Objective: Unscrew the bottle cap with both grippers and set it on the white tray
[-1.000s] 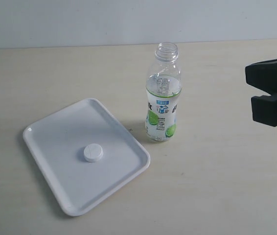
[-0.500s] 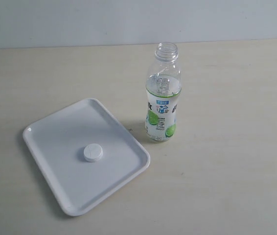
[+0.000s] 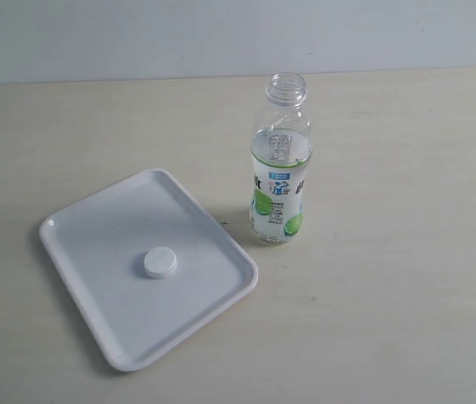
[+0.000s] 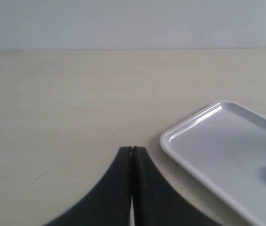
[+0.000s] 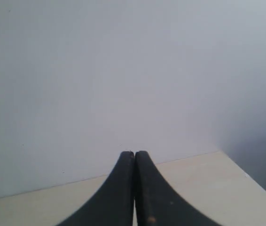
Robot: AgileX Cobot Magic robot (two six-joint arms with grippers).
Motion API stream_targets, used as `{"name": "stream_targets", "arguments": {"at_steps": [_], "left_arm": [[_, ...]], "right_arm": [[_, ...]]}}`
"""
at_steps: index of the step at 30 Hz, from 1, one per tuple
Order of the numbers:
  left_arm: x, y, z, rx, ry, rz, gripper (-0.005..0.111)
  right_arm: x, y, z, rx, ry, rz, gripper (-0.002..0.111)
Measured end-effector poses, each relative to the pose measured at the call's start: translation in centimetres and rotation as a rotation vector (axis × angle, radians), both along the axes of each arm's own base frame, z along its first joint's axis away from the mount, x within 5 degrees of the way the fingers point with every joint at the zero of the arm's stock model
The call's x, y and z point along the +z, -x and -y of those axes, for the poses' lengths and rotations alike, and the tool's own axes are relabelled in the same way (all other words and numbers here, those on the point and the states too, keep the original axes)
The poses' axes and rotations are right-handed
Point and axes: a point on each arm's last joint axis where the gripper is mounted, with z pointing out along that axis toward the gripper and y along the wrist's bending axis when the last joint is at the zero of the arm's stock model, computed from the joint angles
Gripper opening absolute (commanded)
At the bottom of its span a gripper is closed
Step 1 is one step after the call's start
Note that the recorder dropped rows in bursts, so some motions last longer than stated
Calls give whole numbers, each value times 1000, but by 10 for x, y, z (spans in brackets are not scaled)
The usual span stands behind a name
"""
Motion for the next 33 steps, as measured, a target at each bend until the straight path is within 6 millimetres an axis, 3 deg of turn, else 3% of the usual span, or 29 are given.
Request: {"name": "stream_targets", "arguments": {"at_steps": [5,11,16,24,33], "left_arm": [[0,0,0,0,0,0,0],[0,0,0,0,0,0,0],[0,0,0,0,-2,0,0],[0,0,0,0,-2,0,0],[0,0,0,0,-2,0,0]], "right_arm": [[-11,-2,0,1,64,-43,0],[-50,-9,-15,180,225,-68,0],[-119,-13,-19,200,262,-117,0],[-169,-10,-14,126,141,-202,0],[-176,-8,-15,122,72,-205,0]]}}
